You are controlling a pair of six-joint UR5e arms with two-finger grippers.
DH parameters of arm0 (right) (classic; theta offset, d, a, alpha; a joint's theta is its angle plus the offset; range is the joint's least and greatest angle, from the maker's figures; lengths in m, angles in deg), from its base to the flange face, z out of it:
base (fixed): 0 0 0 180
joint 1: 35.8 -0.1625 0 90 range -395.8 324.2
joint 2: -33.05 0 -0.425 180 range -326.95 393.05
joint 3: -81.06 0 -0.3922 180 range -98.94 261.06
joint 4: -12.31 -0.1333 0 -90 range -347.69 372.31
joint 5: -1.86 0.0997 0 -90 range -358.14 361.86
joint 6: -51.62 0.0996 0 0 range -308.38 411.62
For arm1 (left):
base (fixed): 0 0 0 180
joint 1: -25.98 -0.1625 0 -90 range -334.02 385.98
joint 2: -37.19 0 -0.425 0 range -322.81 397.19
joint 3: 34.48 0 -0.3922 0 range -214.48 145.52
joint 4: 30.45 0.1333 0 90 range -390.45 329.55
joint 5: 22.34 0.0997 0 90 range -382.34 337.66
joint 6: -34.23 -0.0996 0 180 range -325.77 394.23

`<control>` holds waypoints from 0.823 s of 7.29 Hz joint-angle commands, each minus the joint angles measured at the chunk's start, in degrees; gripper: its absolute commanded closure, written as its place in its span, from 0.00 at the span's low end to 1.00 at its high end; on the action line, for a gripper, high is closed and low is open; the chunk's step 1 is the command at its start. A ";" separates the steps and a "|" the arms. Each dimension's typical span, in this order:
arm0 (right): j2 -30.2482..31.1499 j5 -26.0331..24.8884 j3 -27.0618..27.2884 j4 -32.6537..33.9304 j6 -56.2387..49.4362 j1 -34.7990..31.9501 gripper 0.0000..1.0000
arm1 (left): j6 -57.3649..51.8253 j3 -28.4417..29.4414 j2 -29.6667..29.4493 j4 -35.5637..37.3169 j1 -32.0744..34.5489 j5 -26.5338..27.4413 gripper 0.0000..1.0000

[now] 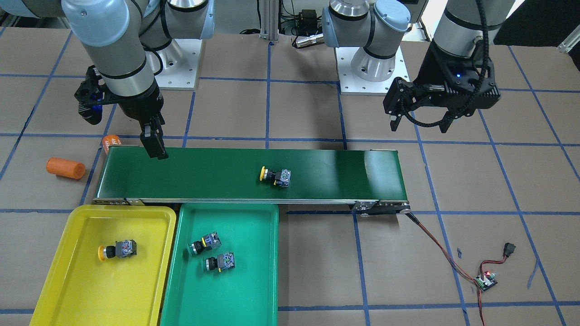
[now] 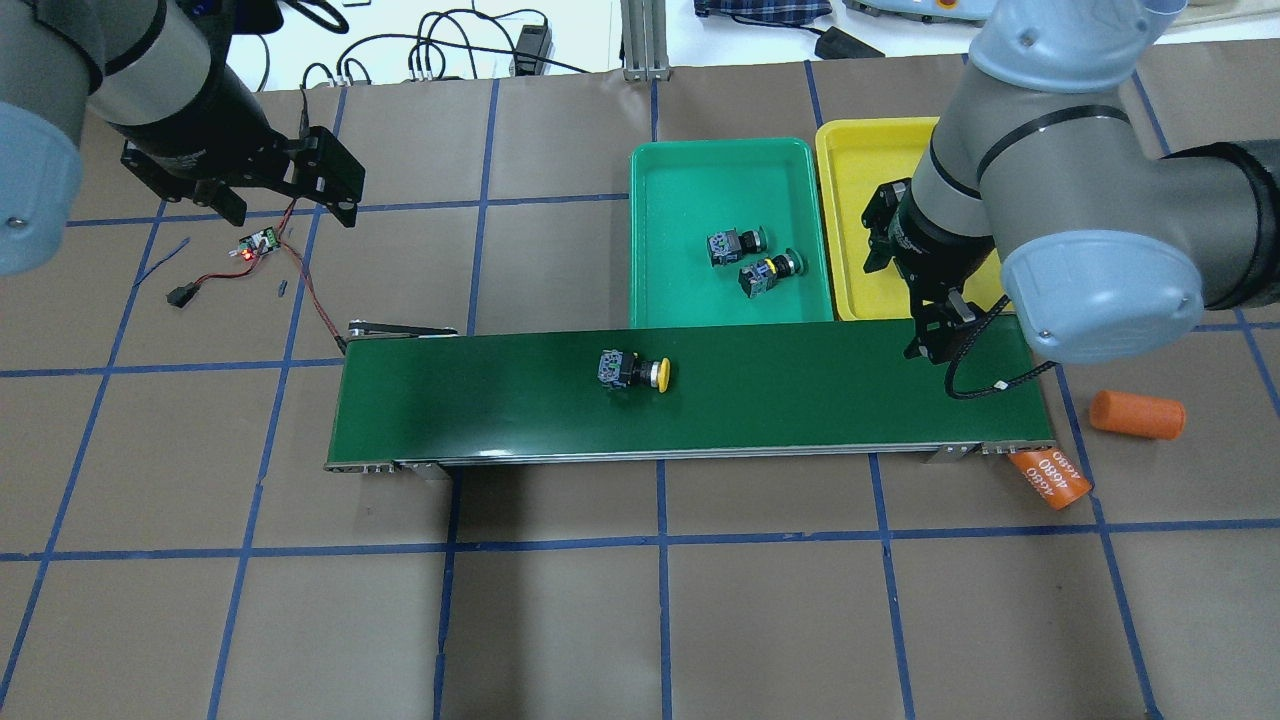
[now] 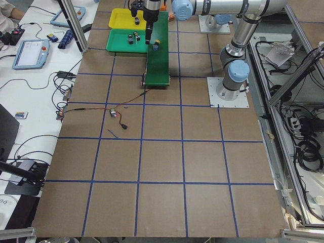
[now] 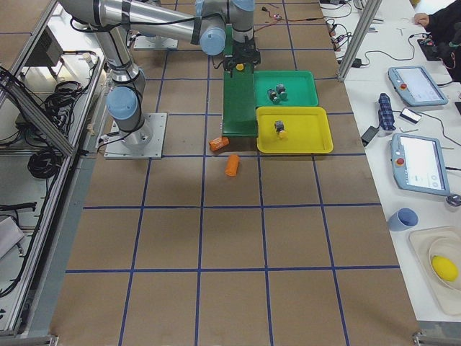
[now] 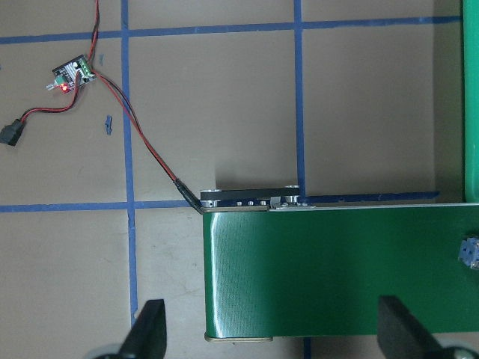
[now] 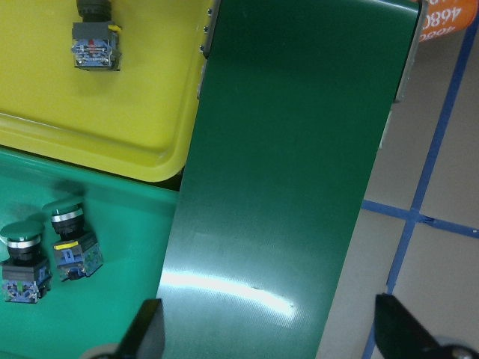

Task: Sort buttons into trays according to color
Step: 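Move the right gripper back over the belt and lower toward the second switch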

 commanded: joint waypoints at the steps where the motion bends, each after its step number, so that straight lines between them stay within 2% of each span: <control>1: -0.55 0.15 1.58 0.88 4.32 -1.96 0.00 | 0.57 -0.22 0.08 0.07 1.11 0.12 0.00; 3: -2.12 0.24 2.21 1.76 9.05 -4.15 0.00 | 0.31 -0.22 0.08 0.07 1.11 -0.14 0.00; 5: -3.27 0.15 2.12 9.11 10.75 -5.13 0.00 | -0.04 -0.66 -0.80 -0.10 1.29 -0.23 0.00; 6: -3.36 0.24 2.21 9.50 11.97 -5.30 0.00 | -0.13 -1.62 -0.19 0.07 1.29 -0.23 0.00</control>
